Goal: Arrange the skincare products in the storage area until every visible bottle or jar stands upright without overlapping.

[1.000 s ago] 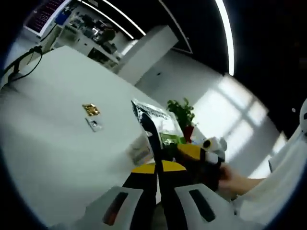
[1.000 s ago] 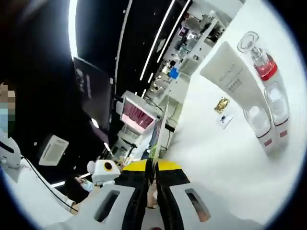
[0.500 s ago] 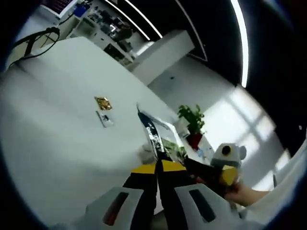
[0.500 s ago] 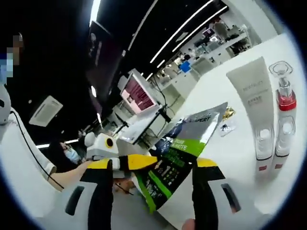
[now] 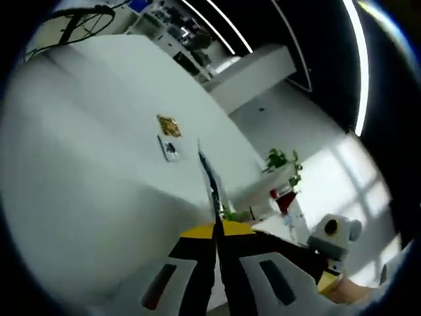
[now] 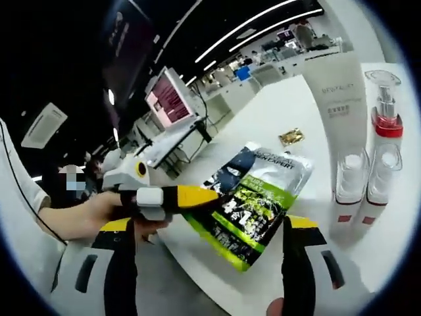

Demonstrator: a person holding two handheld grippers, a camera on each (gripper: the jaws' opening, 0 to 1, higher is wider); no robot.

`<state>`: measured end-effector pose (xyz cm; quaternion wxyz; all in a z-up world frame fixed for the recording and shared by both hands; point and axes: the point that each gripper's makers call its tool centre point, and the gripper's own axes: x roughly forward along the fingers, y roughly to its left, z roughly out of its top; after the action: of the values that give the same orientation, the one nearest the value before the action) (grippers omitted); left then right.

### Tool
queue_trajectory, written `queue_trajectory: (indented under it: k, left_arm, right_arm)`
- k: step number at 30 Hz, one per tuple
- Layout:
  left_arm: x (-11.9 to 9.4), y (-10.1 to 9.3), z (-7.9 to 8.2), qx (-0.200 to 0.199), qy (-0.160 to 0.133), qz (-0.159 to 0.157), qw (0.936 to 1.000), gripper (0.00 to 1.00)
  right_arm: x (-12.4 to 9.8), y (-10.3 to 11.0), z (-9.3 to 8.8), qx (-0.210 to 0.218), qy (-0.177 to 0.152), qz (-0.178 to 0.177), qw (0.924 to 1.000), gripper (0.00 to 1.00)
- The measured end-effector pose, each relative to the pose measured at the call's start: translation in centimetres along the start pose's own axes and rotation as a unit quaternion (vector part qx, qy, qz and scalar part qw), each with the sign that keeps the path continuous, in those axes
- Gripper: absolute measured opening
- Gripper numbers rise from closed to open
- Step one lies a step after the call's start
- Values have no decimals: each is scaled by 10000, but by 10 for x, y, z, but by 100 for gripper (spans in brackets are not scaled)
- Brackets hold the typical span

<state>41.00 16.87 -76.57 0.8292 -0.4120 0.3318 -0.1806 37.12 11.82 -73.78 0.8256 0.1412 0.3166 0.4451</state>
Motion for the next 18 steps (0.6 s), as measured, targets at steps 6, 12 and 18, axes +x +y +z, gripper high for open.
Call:
queue_trajectory:
  k: [6,12,18]
  left_arm:
    - [16,16,-5,-625,14,104,9980,0]
    - [28,21,-13,-452,99,368,9983,0]
    - [37,22,-25,-269,191,605,9976,0]
  right_arm:
    - [-11,-6,-7,21,128,-162,9998,92]
    - [-23,-6,-6,-129,162,-287,9994,93]
    - [-35,-13,-7,-475,303,-496,9972,96]
